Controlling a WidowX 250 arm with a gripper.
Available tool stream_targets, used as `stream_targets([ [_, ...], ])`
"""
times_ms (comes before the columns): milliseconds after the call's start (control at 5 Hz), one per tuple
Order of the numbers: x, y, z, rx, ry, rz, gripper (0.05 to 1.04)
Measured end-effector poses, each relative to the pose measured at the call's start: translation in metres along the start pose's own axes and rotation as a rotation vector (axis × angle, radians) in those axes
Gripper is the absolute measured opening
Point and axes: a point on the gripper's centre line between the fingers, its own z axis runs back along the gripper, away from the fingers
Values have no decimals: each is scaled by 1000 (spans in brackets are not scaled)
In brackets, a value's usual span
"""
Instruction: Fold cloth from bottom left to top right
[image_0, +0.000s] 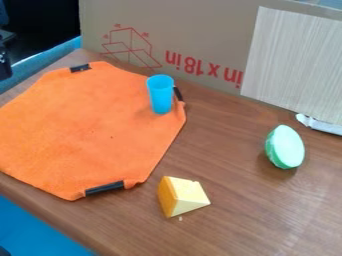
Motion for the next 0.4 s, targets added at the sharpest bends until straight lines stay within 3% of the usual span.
stream_targets([
  [200, -1, -3, -11, -40, 20, 7, 999],
  [400, 0, 16, -24, -97, 46, 121, 999],
])
